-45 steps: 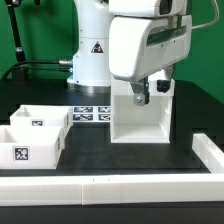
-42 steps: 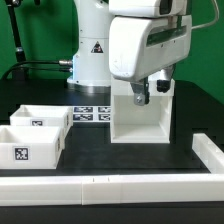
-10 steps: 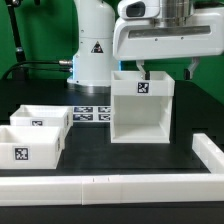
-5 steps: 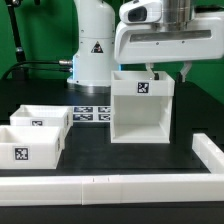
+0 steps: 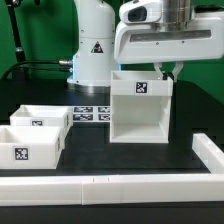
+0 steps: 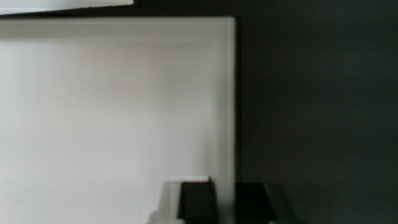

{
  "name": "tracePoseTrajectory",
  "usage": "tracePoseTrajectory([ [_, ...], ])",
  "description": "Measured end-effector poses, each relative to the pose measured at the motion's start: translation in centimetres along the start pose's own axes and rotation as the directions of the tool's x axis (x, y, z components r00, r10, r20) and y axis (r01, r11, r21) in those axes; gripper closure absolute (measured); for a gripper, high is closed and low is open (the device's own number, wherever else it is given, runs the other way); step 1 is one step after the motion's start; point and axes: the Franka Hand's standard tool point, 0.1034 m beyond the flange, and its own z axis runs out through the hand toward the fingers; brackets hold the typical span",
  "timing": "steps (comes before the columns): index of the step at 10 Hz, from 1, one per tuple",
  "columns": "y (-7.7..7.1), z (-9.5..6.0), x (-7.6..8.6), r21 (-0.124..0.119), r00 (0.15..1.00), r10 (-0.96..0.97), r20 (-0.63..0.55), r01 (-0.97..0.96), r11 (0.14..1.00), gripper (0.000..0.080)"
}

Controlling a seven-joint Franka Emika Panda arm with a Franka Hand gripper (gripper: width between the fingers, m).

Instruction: Assemble drawer

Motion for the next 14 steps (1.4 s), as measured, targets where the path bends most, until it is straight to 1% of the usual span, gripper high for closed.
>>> tracePoseTrajectory([
  [4, 0.1, -0.1, 0.1, -0.001, 1.000, -0.009, -0.003, 0.009, 1.000, 0.0762],
  [5, 0.2, -0.3, 0.6, 0.000, 1.000, -0.019, -0.010, 0.019, 1.000, 0.0762],
  [6, 0.3, -0.5, 1.5, 0.004, 1.000, -0.021, -0.017, 0.021, 1.000, 0.0762],
  [8, 0.4, -1.2, 5.1, 0.017, 0.999, -0.013, -0.035, 0.013, 1.000, 0.0762],
  [9, 0.6, -1.4, 7.0, 0.024, 0.999, -0.007, -0.045, 0.008, 1.000, 0.0762],
  [10, 0.8, -1.4, 8.5, 0.028, 0.998, 0.001, -0.055, 0.001, 1.000, 0.0762],
  [12, 1.1, -1.9, 11.9, 0.032, 0.993, -0.031, -0.116, 0.035, 0.999, 0.0761],
  [13, 1.1, -2.1, 13.2, 0.033, 0.987, -0.046, -0.152, 0.051, 0.998, 0.0760],
  [14, 1.1, -2.2, 13.3, 0.035, 0.987, -0.036, -0.156, 0.042, 0.999, 0.0760],
])
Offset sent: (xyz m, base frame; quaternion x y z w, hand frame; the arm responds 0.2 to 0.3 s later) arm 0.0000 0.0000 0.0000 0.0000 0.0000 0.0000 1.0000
